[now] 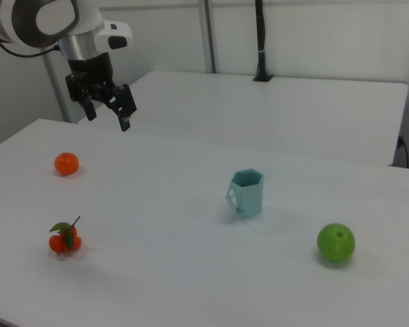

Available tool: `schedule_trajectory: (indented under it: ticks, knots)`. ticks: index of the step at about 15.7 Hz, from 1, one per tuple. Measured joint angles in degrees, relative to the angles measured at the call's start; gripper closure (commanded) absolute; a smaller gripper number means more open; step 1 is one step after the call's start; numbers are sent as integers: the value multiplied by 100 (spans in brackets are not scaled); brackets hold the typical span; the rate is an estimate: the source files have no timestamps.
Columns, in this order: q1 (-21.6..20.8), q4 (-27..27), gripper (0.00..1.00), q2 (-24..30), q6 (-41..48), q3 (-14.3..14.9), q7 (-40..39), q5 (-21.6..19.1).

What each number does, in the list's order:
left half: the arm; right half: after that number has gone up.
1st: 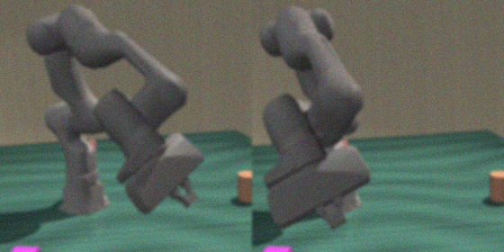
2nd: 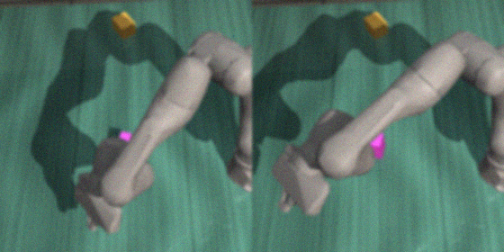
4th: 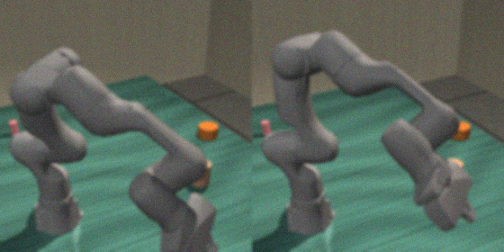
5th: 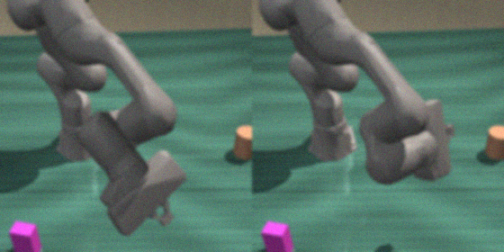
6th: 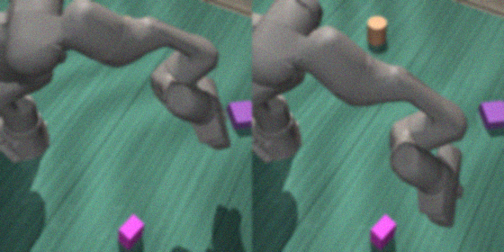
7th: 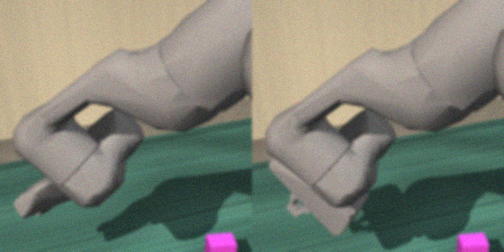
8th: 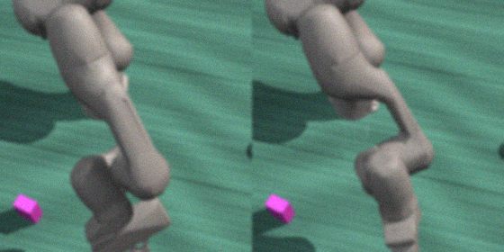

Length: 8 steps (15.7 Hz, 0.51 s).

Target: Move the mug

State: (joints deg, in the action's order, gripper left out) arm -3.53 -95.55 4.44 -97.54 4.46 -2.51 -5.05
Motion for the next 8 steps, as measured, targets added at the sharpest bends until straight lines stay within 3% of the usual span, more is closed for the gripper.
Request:
schedule_trajectory:
  ticks: [8]
  knots:
    - [14, 17, 0, -14, -21, 9, -39, 0]
